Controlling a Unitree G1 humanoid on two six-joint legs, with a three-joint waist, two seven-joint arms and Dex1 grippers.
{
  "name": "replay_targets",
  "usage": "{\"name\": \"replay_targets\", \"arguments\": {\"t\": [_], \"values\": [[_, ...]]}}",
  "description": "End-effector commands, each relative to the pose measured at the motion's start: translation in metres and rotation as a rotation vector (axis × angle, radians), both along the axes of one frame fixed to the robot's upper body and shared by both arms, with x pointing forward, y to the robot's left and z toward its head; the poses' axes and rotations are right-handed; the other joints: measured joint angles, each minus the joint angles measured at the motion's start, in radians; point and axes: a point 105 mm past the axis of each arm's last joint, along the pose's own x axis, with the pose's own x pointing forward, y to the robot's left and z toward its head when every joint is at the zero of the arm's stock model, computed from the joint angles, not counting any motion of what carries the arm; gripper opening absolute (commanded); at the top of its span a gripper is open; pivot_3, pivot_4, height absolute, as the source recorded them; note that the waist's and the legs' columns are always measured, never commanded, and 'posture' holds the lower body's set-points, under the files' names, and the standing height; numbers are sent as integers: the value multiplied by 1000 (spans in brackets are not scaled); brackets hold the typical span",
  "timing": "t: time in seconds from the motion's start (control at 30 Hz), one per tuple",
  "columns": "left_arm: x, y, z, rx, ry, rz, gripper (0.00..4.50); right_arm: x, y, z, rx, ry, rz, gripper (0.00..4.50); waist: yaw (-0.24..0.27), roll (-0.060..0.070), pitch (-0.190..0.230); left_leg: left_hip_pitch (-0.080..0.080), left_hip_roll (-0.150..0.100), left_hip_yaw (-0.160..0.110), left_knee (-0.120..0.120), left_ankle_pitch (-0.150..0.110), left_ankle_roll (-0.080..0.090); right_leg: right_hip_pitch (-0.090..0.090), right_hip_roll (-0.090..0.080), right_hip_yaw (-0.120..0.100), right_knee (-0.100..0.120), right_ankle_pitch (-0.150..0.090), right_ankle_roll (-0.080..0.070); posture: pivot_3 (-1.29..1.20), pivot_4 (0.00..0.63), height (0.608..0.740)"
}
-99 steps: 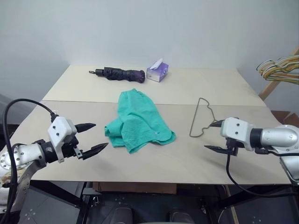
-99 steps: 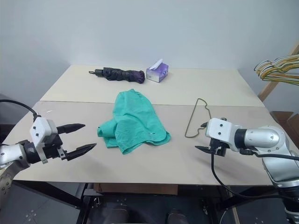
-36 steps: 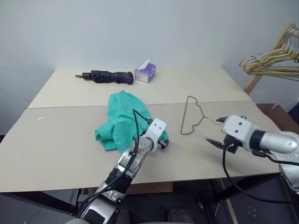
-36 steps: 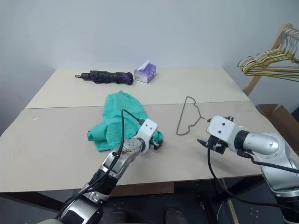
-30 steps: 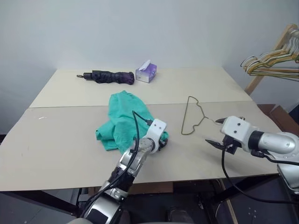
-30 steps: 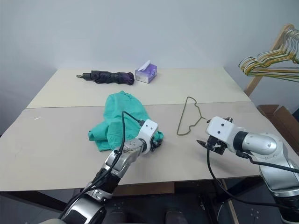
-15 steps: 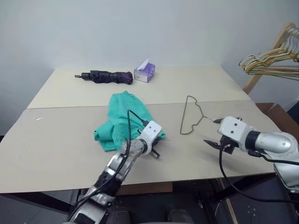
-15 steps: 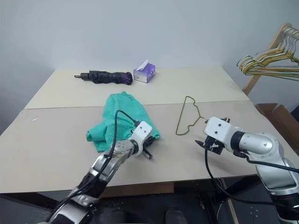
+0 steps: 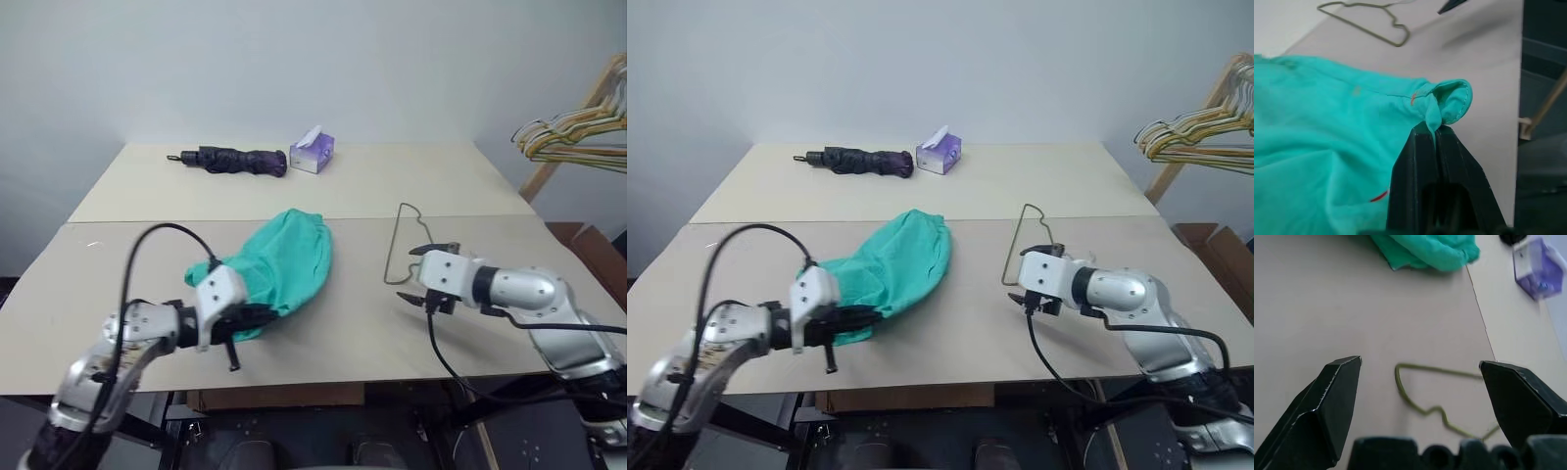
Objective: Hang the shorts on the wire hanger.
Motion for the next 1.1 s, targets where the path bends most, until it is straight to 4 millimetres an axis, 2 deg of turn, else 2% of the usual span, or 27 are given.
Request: {"name": "replay_targets", "arguments": {"t": [0.03,0.07,0.2,0.37,0.5,0.67,0.83,1.03,1.1], "values": [[13,22,19,-53,-49,89,17,14,22,7,-19,-96,100,4500,0,0,0,0,0,0,0,0,0,0,0,0,0,0,0,137,0,740],[13,26,20,-48,-42,90,17,19,28,6,-20,-111,115,4500,0,0,0,0,0,0,0,0,0,0,0,0,0,0,0,136,0,740],[-10,41,23,10,-24,-53,17,46,51,5,-64,-194,171,4500,-3,-1,1,-3,0,1,0,0,0,-3,0,0,0,3,-4,142,0,740],[-25,60,32,39,8,-100,17,69,78,4,-64,-273,216,4500,-1,0,1,-4,1,1,-1,0,0,-6,1,0,2,3,-5,165,0,740],[-33,72,39,52,23,-107,17,73,92,-4,-70,-285,265,4500,5,0,1,-5,1,1,-1,0,0,-6,0,0,1,3,-5,182,0,740],[-33,83,44,70,7,-67,17,75,98,-15,-119,-293,318,4500,10,0,1,-6,1,1,-1,0,0,-7,0,0,2,3,-5,202,0,740],[-36,88,47,81,9,-51,17,82,102,-14,-132,-318,314,4500,4,0,1,-6,1,2,-1,0,0,-8,0,1,3,3,-5,217,0,740],[-40,90,47,98,29,-56,17,85,117,-8,-105,-352,333,4500,3,0,1,-7,1,2,-2,0,0,-11,1,1,4,3,-5,219,0,740],[-41,89,47,98,39,-62,0,83,121,-9,-97,-355,352,4128,4,0,1,-7,1,2,-2,0,0,-11,1,1,4,3,-5,218,0,740]]}}
